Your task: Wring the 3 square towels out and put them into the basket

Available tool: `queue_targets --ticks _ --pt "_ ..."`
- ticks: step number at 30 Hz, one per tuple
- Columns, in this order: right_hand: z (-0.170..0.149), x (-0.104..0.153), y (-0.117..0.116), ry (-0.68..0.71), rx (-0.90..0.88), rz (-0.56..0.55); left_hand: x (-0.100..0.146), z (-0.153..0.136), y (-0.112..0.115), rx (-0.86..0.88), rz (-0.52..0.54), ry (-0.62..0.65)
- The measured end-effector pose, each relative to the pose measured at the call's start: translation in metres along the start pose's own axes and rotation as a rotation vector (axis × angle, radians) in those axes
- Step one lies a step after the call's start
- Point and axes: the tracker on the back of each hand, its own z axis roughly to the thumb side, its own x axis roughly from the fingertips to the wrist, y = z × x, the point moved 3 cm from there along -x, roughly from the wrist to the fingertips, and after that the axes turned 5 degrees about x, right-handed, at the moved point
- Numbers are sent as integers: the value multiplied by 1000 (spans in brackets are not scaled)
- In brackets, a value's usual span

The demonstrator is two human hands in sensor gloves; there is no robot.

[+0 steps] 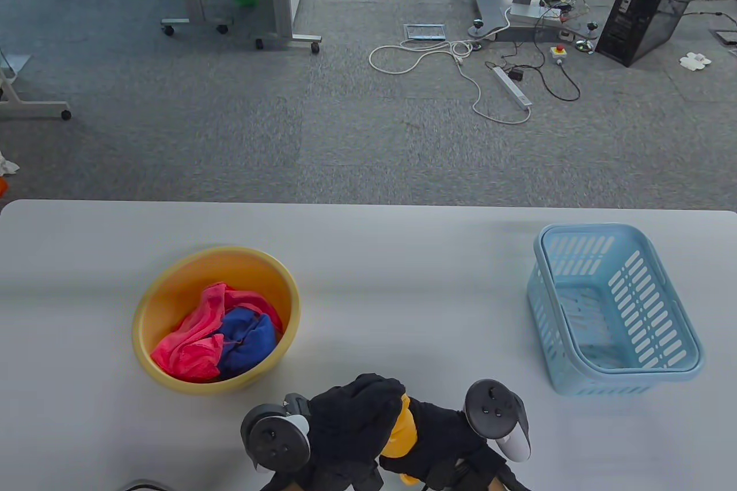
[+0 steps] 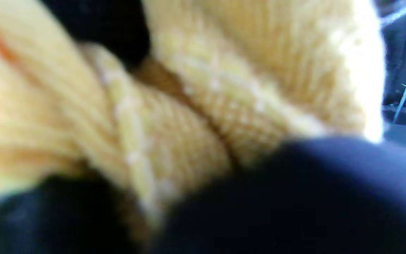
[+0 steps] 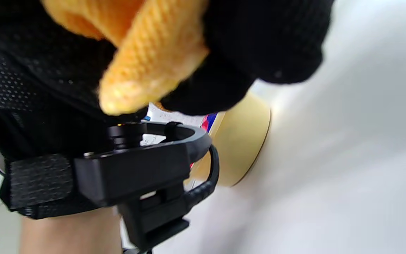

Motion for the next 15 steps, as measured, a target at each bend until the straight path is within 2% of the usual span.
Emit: queue_targets --ticks 7,10,12,15 --pt "-4 -1 -10 0 -158 169 -2 19 1 -43 -15 77" --pt "-8 -2 -14 -6 -218 226 -3 21 2 -40 -26 76" --pt "-12 -2 -19 -11 -282 304 -5 23 5 -44 -70 61" --pt "-13 -3 -23 -4 -325 347 -6 27 6 -52 -81 63"
